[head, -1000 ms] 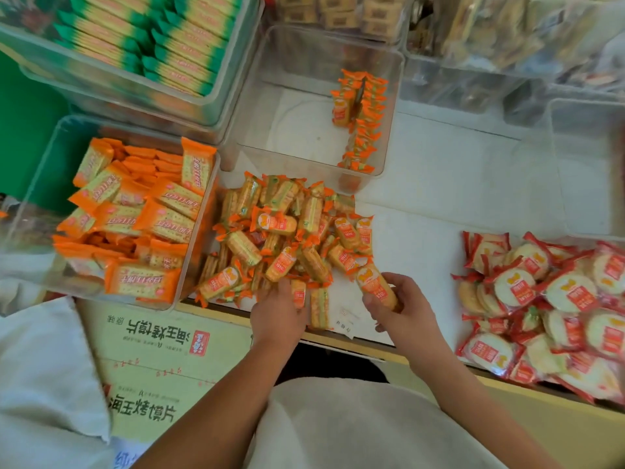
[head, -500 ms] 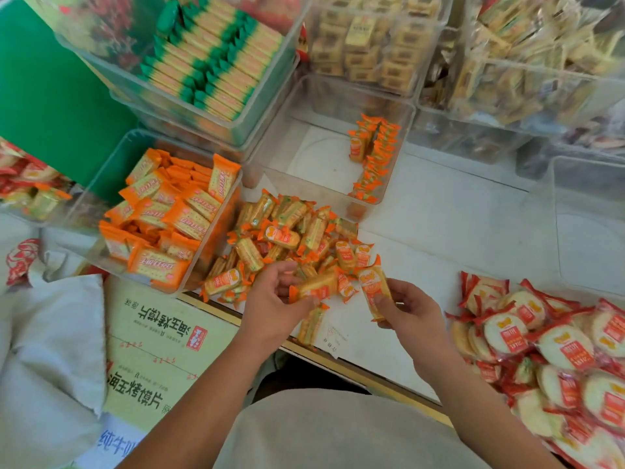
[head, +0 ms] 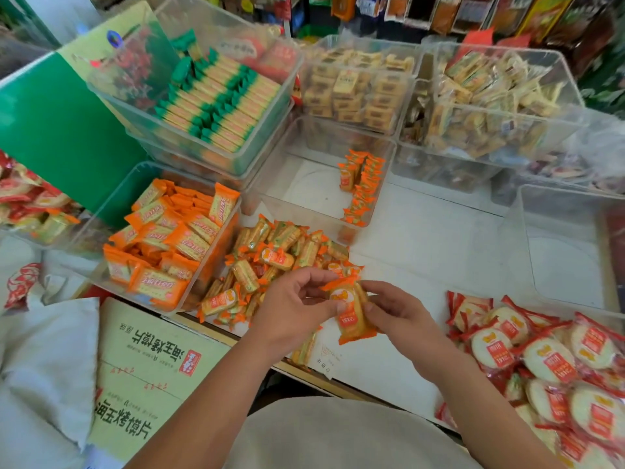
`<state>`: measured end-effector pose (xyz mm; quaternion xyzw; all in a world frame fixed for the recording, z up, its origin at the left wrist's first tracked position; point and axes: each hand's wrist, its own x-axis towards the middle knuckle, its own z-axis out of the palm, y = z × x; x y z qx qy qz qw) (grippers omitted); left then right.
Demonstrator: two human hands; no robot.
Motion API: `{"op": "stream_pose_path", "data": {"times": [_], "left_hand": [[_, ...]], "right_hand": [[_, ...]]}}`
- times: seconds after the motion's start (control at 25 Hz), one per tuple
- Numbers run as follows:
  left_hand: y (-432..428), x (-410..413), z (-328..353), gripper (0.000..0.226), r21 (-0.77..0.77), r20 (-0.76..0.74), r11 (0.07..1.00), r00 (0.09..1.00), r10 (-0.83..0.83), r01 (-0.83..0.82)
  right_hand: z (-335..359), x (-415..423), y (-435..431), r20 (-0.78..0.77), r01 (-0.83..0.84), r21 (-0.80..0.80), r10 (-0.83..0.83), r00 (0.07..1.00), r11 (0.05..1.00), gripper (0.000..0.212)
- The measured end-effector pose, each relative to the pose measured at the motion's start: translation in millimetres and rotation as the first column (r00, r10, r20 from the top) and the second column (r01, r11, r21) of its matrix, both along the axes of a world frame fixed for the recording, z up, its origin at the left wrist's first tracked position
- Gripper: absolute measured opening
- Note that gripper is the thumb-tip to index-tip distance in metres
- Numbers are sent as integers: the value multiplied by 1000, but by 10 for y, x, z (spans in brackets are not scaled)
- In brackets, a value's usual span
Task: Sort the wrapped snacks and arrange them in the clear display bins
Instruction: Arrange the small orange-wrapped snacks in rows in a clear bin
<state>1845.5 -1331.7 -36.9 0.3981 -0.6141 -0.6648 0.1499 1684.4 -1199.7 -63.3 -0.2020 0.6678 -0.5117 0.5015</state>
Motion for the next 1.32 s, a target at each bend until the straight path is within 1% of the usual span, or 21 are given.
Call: {"op": "stream_pose_path", "data": {"times": [0.08,0.2,0.32,0.36,0.4,0.44,0.48,0.52,0.56,0.68,0.76,0.84,0.92,1.0,1.04,1.08,1.12,1.16,1.2,1.28,1.32], "left_hand": [[41,34,-17,39,6,-18,1000,999,29,-29],[154,111,-82,35,20,-24,997,996,81,-81],[151,229,-248,30,138,-63,981,987,149,-140],[114,298,-350,28,151,-22,973,984,177,-172],[60,382,-517,25,87,77,976,978,194,-201],[14,476,-725,21,-37,223,982,956,190,-187],[-5,556,-934,19,-149,374,982,913,163,-114],[11,604,-1113,21,-210,493,978,863,112,-7],[45,605,-1286,27,-227,564,969,824,49,98],[206,453,-1657,41,-238,707,894,699,-108,379],[265,349,-1763,55,-252,785,850,612,-100,462],[286,274,-1821,60,-266,800,843,595,-78,468],[299,237,-1807,50,-258,753,880,654,-74,398],[317,215,-1667,38,-216,645,948,763,-42,234],[327,197,-1563,33,-143,548,985,836,-6,100],[348,171,-1423,27,-5,426,999,904,47,-49],[371,143,-1266,24,180,299,970,949,103,-162],[386,123,-1111,23,346,188,915,971,148,-206],[394,118,-968,24,465,90,862,979,182,-203],[384,114,-765,27,573,-53,809,979,197,-132],[371,115,-694,29,578,-91,810,978,186,-101]], "right_hand": [[26,130,13,41,30,5,-30,999,1000,28],[51,301,10,76,29,1,-29,997,1000,45],[20,363,24,77,61,51,-65,995,997,46],[9,363,38,67,82,74,-87,994,994,45],[-14,363,58,59,106,95,-112,992,990,42],[-28,363,82,48,126,113,-132,990,986,39],[-50,370,111,34,141,126,-146,989,982,35],[-65,383,141,18,153,140,-157,987,978,34],[-97,391,172,-2,171,151,-173,985,974,33],[-156,393,279,-81,228,168,-217,973,959,34],[-174,369,351,-143,217,172,-194,971,961,37],[-193,324,418,-194,200,173,-165,967,964,42],[-212,283,449,-203,205,166,-170,964,965,44],[-221,241,449,-196,216,155,-185,963,964,45],[-223,220,440,-192,216,147,-186,964,965,44],[-221,205,429,-184,212,141,-185,965,967,44],[-224,192,410,-176,208,137,-183,967,968,45],[-221,184,389,-172,206,134,-182,968,969,47],[-208,184,361,-171,199,130,-176,969,971,49],[-191,184,296,-185,179,107,-157,970,978,55],[-179,187,269,-198,170,94,-149,969,981,58]]}}
